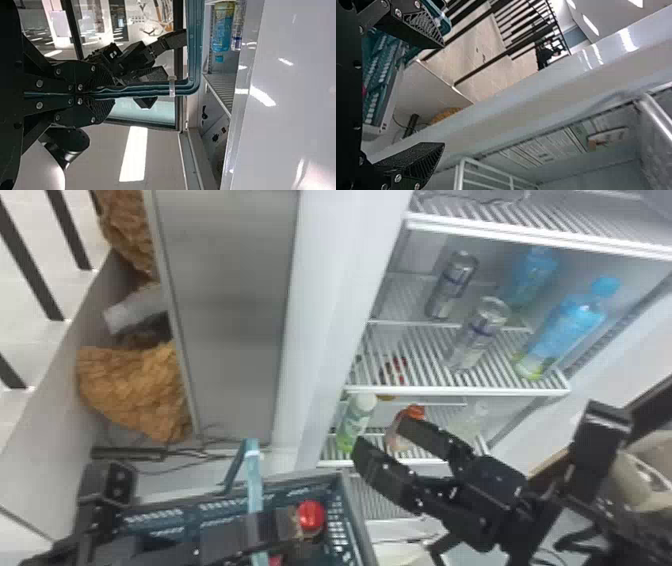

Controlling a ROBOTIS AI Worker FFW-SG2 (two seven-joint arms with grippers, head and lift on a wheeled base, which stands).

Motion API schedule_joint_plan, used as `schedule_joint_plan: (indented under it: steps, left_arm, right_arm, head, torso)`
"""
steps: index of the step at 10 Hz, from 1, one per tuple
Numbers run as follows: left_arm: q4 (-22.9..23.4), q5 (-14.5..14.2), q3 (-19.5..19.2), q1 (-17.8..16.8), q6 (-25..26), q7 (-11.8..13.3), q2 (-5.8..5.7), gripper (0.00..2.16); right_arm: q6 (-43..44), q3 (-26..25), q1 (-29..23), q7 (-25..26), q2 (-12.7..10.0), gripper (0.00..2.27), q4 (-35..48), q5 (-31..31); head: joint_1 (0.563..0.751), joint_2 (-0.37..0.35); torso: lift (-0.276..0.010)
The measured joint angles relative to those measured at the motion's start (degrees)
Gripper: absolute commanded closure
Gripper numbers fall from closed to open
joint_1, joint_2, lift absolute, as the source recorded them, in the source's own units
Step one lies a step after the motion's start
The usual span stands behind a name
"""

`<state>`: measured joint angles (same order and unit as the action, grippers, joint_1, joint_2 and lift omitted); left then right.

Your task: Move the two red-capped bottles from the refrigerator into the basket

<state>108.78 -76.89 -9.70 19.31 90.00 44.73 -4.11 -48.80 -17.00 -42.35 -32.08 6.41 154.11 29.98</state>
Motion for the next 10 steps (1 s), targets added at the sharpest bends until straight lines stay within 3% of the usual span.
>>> schedule_joint_plan:
  steps: [3,6,10]
  left_arm:
    - [0.00,-0.12,-0.17,0.28,0.00,0.00,0.07,1.20]
    - [-0.01,-0.12,-0.24,0.38,0.00,0.00,0.07,1.20]
    - [-0.01,-0.02,-0.30,0.51,0.00,0.00,0.07,1.20]
  right_arm:
    - [17.50,-3.61,-5.90,0.06,-2.32,0.16,-2.66,-3.14]
    - [38.49,-5.07,-7.88,0.27,-3.45,0.16,-12.22,-5.35]
    - [52.59,-5.87,-12.74,0.82,-4.53,0.16,-18.93,-5.80]
  head:
    - [0.695,-0.350]
    - [0.695,-0.350]
    - [0.695,-0.350]
  torso:
    - [0.000]
    - [0.000]
    - [0.000]
